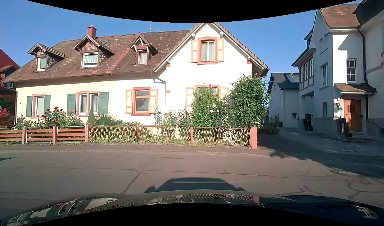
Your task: Follow the waypoints while adhering to traffic rules and regulations
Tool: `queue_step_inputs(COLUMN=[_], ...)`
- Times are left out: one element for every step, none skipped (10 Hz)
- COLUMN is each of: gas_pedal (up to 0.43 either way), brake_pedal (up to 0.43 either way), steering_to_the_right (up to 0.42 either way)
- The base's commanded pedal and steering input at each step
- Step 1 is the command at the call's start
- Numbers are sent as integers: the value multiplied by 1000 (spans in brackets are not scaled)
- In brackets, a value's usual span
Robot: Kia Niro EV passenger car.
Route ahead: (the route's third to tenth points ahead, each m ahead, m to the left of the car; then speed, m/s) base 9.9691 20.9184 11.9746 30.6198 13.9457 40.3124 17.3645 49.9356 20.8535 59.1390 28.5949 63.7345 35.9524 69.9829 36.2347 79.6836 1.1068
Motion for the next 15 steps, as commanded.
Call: queue_step_inputs(gas_pedal=[0, 0, 28, 79, 110, 138, 157, 169, 177, 189, 189, 197, 209, 209, 209], brake_pedal=[0, 0, 0, 0, 0, 0, 0, 0, 0, 0, 0, 0, 0, 0, 0], steering_to_the_right=[-229, -254, -278, -299, -329, -359, -390, -432, -472, -515, -549, -584, -604, -623, -638])
